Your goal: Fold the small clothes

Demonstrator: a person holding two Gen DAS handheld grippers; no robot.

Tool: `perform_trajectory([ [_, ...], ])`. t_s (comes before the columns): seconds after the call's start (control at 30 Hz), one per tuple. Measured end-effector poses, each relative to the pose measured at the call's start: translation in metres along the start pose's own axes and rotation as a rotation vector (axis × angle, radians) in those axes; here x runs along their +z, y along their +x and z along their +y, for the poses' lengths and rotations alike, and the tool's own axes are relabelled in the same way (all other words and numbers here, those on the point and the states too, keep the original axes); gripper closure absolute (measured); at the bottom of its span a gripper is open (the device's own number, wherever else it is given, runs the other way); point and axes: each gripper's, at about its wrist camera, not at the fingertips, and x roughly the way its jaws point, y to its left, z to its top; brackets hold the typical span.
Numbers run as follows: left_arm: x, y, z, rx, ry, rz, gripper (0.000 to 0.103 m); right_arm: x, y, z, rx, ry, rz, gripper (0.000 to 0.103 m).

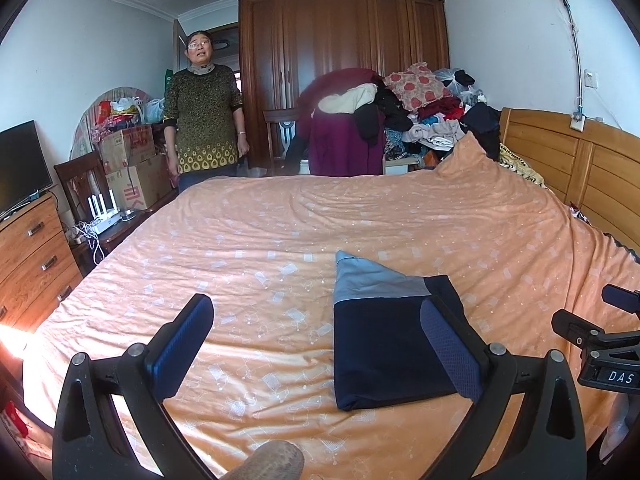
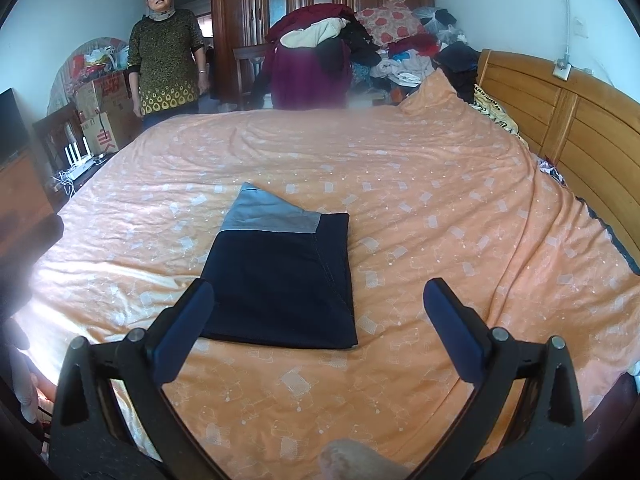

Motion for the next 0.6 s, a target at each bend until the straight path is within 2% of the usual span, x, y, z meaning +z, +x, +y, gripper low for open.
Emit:
perform_trajectory([
  [0.4,0.0068,0.0023,0.0047,0.001,-0.011,-0.005,0.000,0.0085,-0.0012,0.0008,-0.003,0.002,-0.016,0.000],
  [0.6,0.0051,0.0066,-0.0026,-0.007,0.014,0.005,0.000,0.0039,0.0036,-0.0013,0.002,0.008,0.001,0.000],
])
